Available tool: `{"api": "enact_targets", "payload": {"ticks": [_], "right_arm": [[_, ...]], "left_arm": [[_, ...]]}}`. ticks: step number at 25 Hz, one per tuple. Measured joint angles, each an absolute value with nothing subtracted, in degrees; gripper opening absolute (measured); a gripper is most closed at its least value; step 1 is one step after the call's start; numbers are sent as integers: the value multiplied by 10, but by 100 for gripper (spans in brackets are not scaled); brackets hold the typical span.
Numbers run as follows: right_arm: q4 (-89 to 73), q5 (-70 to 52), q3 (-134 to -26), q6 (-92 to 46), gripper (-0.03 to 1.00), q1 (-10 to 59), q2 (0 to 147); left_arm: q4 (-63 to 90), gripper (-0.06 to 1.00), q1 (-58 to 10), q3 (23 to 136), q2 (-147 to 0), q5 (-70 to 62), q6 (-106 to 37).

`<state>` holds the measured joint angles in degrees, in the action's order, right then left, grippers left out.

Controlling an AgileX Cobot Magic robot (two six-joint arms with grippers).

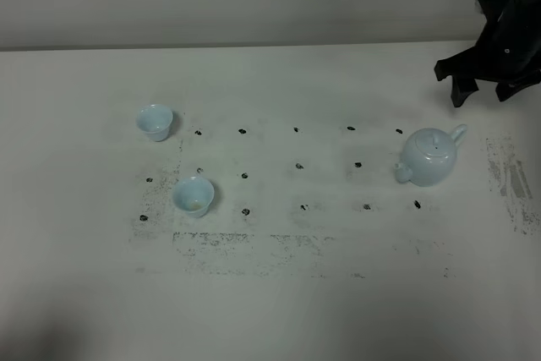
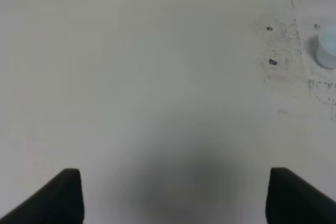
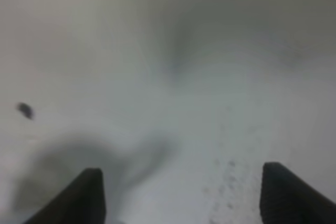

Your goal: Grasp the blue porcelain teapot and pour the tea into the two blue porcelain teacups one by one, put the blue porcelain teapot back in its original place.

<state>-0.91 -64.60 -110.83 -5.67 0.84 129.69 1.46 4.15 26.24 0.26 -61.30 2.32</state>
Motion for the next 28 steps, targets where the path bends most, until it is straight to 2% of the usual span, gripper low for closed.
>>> {"api": "enact_targets", "payload": {"ticks": [16,21,24,28], "right_arm": [[-59,-697,-1108,-111,59,-13,1301],[-42,-697,-1105,-105,59,-13,1229],[-43,-694,-1059,-104,59,-13,1149],[-43,-697,-928,-91,59,-13,1048]], "left_arm": [[15,68,41,262,3,-613,23],[15,68,41,262,3,-613,23],[15,68,41,262,3,-613,23],[15,68,41,262,3,-613,23]]}}
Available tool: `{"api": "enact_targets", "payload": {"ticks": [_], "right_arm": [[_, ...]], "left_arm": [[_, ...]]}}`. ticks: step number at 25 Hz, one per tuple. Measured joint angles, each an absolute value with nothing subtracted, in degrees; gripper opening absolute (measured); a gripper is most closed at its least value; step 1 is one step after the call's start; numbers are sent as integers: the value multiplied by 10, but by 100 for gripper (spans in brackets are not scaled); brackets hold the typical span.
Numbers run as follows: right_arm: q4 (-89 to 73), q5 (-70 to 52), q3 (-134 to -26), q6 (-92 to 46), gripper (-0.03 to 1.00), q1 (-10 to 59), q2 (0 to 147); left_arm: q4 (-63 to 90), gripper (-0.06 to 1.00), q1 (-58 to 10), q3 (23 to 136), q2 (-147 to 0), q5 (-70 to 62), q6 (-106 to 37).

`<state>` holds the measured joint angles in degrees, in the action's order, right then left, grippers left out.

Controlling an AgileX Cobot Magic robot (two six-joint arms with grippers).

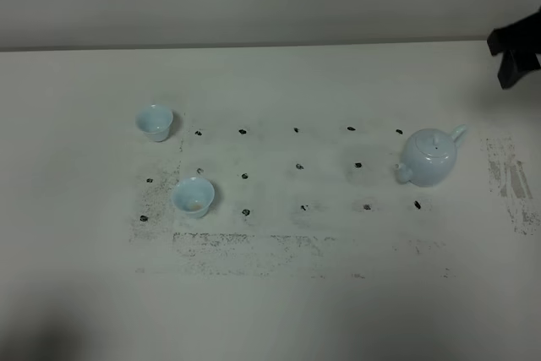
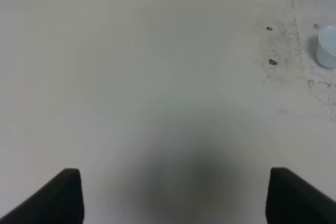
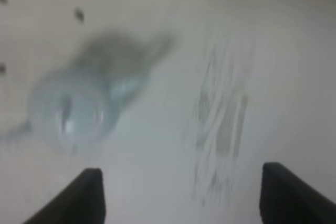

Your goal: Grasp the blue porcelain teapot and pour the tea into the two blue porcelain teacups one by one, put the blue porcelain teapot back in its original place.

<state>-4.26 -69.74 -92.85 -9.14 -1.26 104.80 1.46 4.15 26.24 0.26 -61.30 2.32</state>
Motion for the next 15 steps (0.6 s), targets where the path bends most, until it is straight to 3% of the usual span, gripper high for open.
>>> {"api": "enact_targets", "payload": {"ticks": [4,15], "right_arm": [[-50,-612,-870,-88,59,-13,1034],[-68,-428,-865,-88,59,-13,1164]], "left_arm": [[15,68,41,262,3,-613,23],[15,68,41,262,3,-613,23]]}}
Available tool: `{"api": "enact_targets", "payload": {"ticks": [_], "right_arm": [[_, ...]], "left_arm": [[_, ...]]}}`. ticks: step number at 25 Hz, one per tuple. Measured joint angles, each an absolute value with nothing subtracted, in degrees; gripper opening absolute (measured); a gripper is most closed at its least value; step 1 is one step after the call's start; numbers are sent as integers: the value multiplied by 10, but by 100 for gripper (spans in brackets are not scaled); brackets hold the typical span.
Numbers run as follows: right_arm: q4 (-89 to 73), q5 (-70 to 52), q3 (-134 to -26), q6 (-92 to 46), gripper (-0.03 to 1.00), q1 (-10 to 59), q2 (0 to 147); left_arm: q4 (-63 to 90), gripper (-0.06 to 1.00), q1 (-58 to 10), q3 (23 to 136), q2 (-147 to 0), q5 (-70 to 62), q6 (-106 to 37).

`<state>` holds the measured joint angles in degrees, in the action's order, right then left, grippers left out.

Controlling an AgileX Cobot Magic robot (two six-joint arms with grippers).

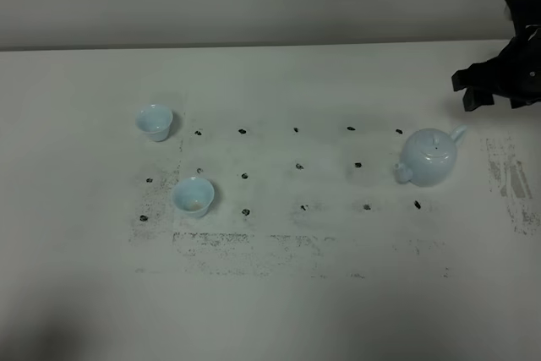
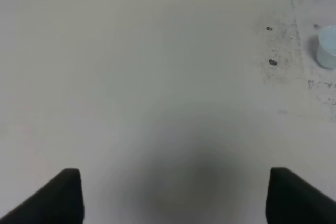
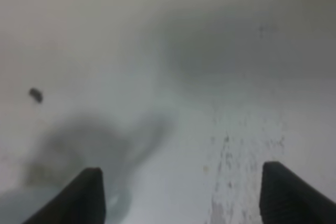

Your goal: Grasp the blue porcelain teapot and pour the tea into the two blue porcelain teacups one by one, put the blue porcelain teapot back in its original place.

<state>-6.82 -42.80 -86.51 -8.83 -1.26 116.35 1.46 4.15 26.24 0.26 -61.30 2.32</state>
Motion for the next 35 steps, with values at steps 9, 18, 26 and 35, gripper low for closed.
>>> {"api": "enact_targets", "payload": {"ticks": [9,18,26,35], "right_arm": [[-69,-397,-865,-88,59,-13,1203],[-40,-421,-865,-86,59,-13,1235],[-39,-482,-865,-86,59,-13,1235],[-35,-514,-865,-84,59,-13,1231]], "left_arm": [[15,68,41,262,3,-612,23],[15,68,41,262,3,-612,23],[15,68,41,262,3,-612,23],[15,68,41,262,3,-612,23]]}}
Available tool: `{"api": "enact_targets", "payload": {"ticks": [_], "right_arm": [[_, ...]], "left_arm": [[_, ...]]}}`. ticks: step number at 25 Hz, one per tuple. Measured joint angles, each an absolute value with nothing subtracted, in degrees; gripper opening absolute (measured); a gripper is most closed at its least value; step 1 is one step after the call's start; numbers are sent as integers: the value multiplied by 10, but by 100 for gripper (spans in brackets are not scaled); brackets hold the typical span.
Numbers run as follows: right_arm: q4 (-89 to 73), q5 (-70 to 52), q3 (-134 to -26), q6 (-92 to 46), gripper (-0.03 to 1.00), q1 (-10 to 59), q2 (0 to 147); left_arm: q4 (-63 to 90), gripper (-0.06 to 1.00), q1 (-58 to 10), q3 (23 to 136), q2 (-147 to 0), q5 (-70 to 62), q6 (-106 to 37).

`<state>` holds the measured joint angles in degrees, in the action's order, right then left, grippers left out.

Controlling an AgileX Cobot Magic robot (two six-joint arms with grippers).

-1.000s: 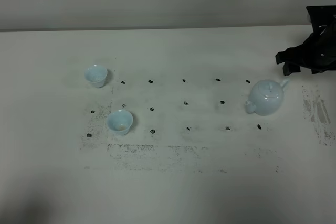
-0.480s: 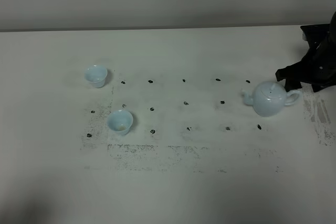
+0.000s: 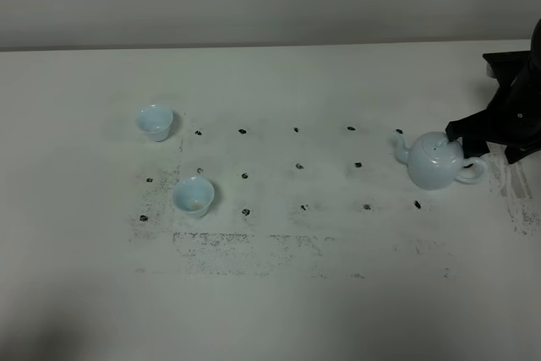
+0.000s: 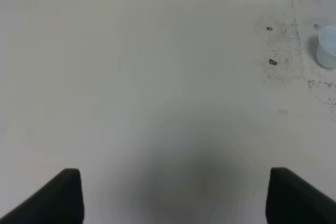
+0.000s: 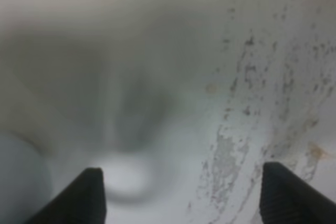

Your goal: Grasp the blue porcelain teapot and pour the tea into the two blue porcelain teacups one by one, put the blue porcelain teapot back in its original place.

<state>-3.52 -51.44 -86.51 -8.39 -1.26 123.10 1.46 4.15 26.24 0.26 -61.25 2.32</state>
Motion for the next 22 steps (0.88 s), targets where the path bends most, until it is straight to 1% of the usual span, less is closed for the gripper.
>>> {"api": "enact_targets", "payload": {"ticks": [5,11,15,17,19,22], "right_arm": [[12,-520,-865,-58,59,-13,1194],[33,-665,-865,-57,59,-13,1133],[29,-691,-852,-58,59,-13,1101],[17,-691,-821,-58,59,-13,1077],[5,-691,-761,-58,59,-13,1047],[-5,-637,-674,-55,59,-13,1007]], "left_arm": [[15,68,41,262,3,-612,23],[15,68,41,262,3,-612,23],[15,68,41,262,3,-612,23],[15,68,41,262,3,-612,23],[15,68,41,262,3,-612,23],[15,68,41,262,3,-612,23]]}}
